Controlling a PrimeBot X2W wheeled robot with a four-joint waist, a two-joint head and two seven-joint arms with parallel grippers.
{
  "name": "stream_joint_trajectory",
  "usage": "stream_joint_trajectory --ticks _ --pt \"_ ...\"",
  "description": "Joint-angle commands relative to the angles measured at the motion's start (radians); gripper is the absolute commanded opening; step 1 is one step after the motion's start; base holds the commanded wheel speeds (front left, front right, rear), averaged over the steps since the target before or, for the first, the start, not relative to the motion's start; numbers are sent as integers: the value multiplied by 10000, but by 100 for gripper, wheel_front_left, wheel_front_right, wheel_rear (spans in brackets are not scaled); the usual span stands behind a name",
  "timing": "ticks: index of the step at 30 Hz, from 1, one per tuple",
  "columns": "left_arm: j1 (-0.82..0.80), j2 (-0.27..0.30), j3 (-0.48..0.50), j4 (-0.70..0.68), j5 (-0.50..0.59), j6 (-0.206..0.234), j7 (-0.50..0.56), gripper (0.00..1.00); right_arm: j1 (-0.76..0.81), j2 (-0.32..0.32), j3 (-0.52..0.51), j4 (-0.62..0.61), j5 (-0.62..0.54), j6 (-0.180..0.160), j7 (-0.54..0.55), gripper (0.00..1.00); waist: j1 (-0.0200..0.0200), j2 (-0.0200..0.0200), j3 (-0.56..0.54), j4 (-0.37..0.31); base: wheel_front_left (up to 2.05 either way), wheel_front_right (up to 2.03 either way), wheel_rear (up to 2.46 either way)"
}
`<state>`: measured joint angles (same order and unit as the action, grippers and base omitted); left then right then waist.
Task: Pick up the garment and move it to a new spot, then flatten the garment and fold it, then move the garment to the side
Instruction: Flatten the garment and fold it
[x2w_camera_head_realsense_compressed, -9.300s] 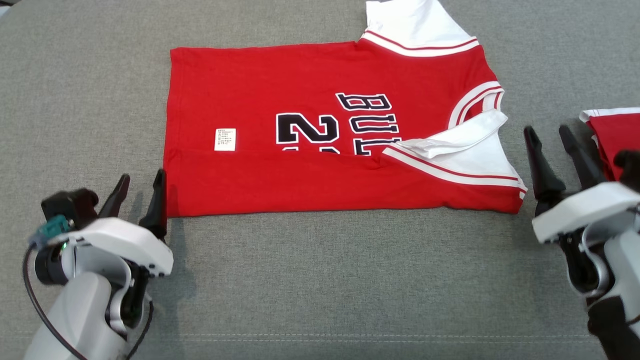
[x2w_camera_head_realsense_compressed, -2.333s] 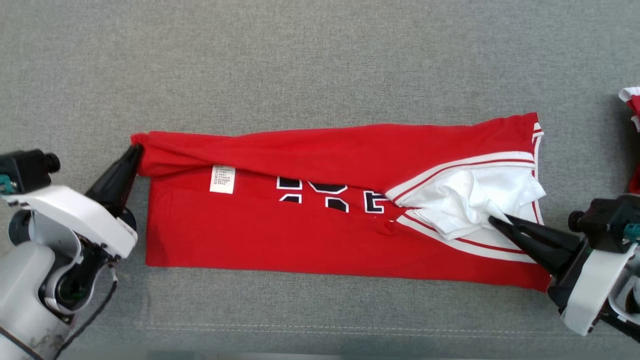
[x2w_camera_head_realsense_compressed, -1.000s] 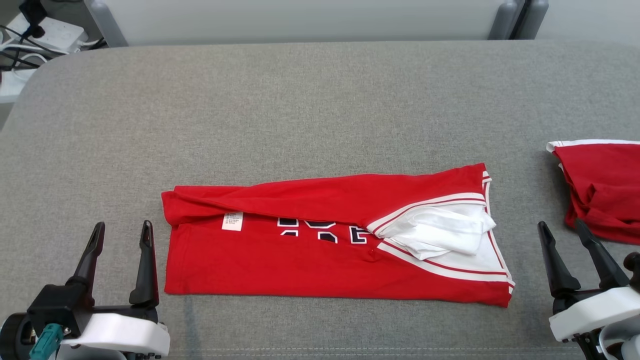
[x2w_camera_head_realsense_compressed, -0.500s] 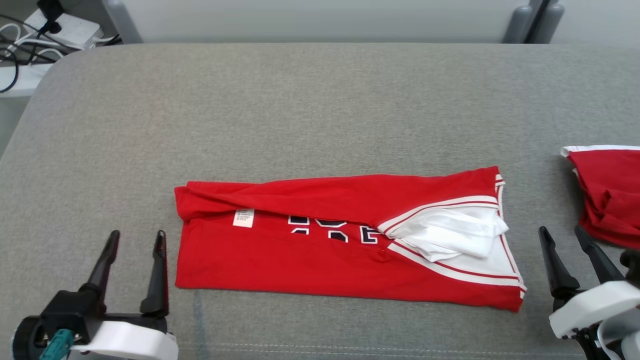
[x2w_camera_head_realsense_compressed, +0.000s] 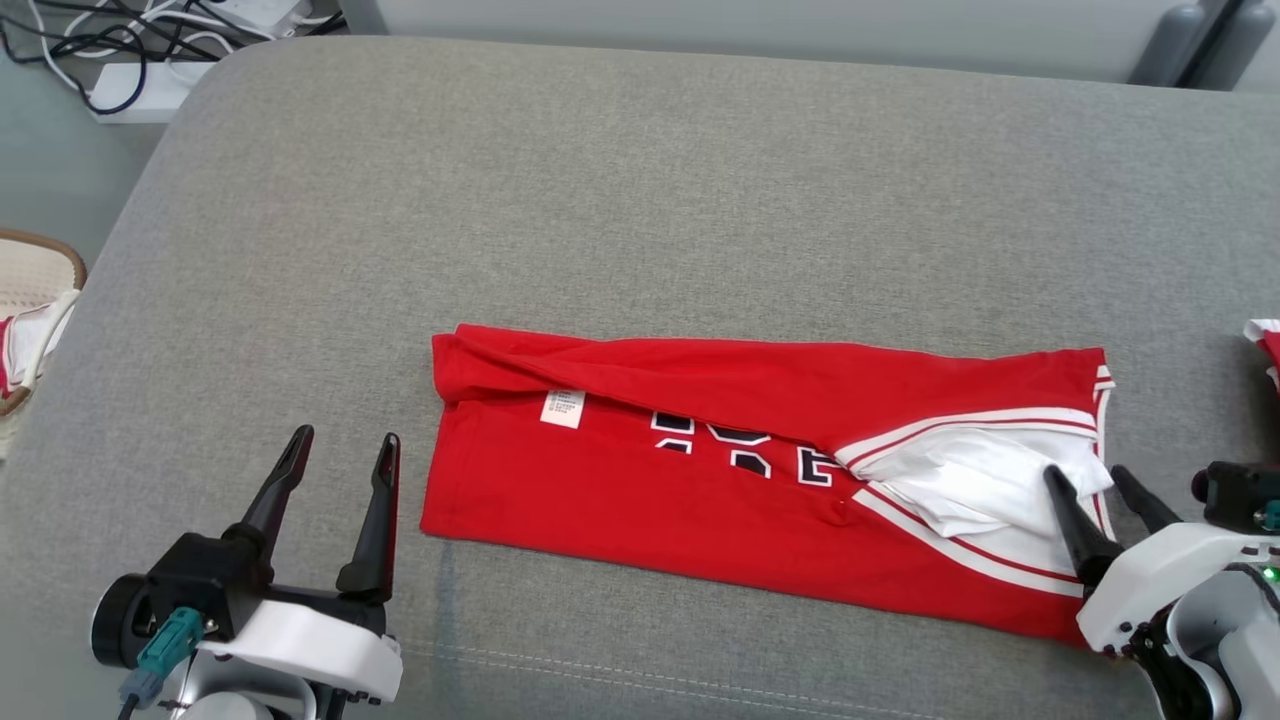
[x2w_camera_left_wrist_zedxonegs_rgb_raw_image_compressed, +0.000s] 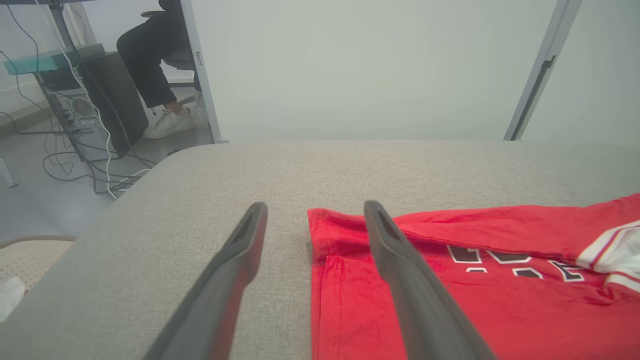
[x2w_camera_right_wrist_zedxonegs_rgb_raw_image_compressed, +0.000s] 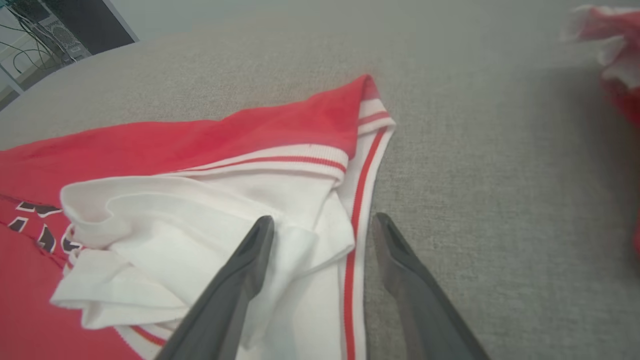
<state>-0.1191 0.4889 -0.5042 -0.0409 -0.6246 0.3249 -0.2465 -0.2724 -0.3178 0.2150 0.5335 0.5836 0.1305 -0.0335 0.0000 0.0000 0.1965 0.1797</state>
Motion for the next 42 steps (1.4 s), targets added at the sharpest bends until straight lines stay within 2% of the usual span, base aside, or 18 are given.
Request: stream_joint_trajectory --ticks 1,12,13,14,15,18,24,28,36,42 --pt "-595 242 368 -109 82 -70 -19 100 -155 -180 241 -34 127 2 86 100 0 0 23 66 0 0 0" --pt "-802 38 347 225 124 -240 -79 100 -644 66 665 1221 470 2 761 100 0 0 85 147 0 0 0" --pt "-809 30 365 243 130 -242 -84 100 -670 94 777 1256 571 2 922 77 0 0 90 133 0 0 0" --pt "-816 20 384 255 134 -245 -89 100 -692 104 828 1253 692 2 984 22 0 0 94 118 0 0 0" --pt "-825 7 403 266 137 -250 -94 100 -684 83 876 1316 784 2 1140 0 0 0 90 105 0 0 0" --pt "-825 -32 474 289 152 -254 -109 100 -699 -194 836 1171 1055 2 1110 0 0 0 93 36 0 0 0" --pt "-739 -45 664 231 166 -217 -127 100 -644 -1193 -88 676 1077 2 472 0 0 0 86 -254 0 0 0" --pt "-680 -80 775 197 153 -260 -136 100 -413 -1570 -504 135 972 2 624 0 0 0 18 -537 0 0 0" --pt "-718 -163 849 248 198 -322 -143 100 -181 -1544 -809 -759 734 2 1042 0 0 0 -29 -893 0 0 0" --pt "-837 -188 815 288 300 -407 -146 100 -261 -997 -940 -2163 1056 2 1287 0 0 0 -102 -864 0 0 0"
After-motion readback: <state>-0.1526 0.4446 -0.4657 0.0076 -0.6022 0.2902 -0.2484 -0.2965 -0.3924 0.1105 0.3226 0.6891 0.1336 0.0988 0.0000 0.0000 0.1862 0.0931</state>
